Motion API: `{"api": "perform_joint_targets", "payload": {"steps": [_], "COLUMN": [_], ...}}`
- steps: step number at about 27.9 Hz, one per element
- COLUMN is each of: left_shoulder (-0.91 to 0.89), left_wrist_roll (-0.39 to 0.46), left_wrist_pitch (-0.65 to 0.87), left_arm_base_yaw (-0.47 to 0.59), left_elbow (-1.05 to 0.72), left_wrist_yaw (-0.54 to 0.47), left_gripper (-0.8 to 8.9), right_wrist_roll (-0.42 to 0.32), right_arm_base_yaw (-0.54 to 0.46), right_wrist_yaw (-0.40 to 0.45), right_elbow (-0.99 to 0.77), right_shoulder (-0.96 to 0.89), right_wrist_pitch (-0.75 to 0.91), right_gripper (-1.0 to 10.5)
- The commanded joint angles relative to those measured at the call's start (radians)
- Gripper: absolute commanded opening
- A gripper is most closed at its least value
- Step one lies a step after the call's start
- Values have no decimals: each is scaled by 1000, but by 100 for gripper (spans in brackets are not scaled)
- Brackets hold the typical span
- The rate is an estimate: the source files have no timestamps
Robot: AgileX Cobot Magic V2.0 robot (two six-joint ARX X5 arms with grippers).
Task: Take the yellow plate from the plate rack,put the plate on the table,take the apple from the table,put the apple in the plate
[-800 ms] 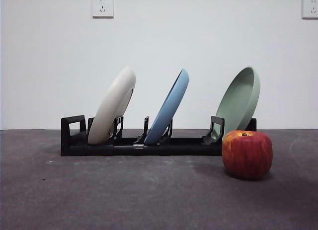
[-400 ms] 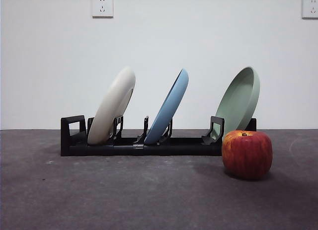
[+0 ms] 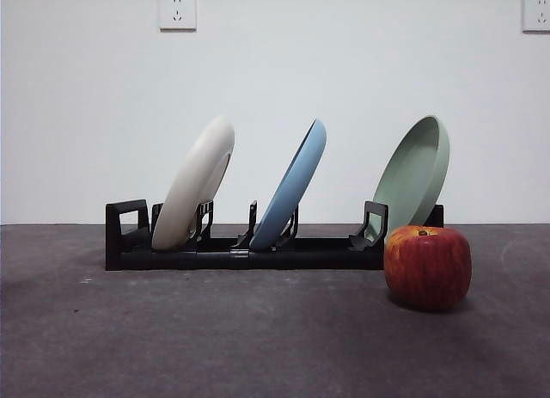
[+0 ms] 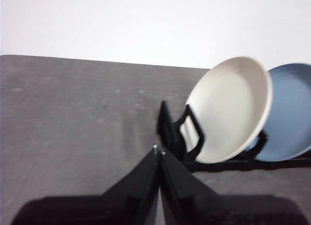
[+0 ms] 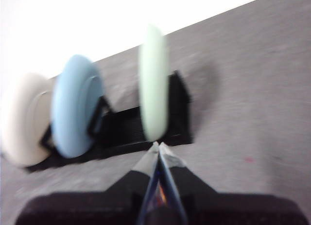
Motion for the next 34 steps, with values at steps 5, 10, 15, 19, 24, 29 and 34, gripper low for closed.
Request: {"api": "perform_joint_targets", "payload": {"steps": [5, 10, 15, 19, 24, 29, 34], "left_shoulder": [283, 493, 692, 842, 1041, 1211, 1319], "left_wrist_roll": [14, 13, 13, 13, 12, 11, 10], "left_wrist_pitch": [8, -39, -130, -206, -270, -338, -339], "left_arm_base_yaw": [2, 1, -5, -40, -137, -229, -269], "left_elbow": [188, 336, 505, 656, 882, 1067, 1112], "left_wrist_yaw": [172, 333, 444, 449, 402, 313, 266], "left_gripper": [-7, -7, 8, 283, 283, 283, 282], "right_wrist_roll": [-71, -140, -164, -164, -164, -164, -168], "right_arm_base_yaw": [2, 2, 2, 2, 2, 2, 2], "right_wrist_yaw": [-207, -336, -396, -404, -404, -403, -402], "right_elbow": [155, 269, 359, 401, 413, 413, 413], "right_shoulder": [214, 354, 457, 502, 507, 507, 507], "right_wrist_pitch": [-41, -151, -229, -248, -249, -249, -249], "right_gripper": [-1, 3, 192, 376, 382, 382, 381]}}
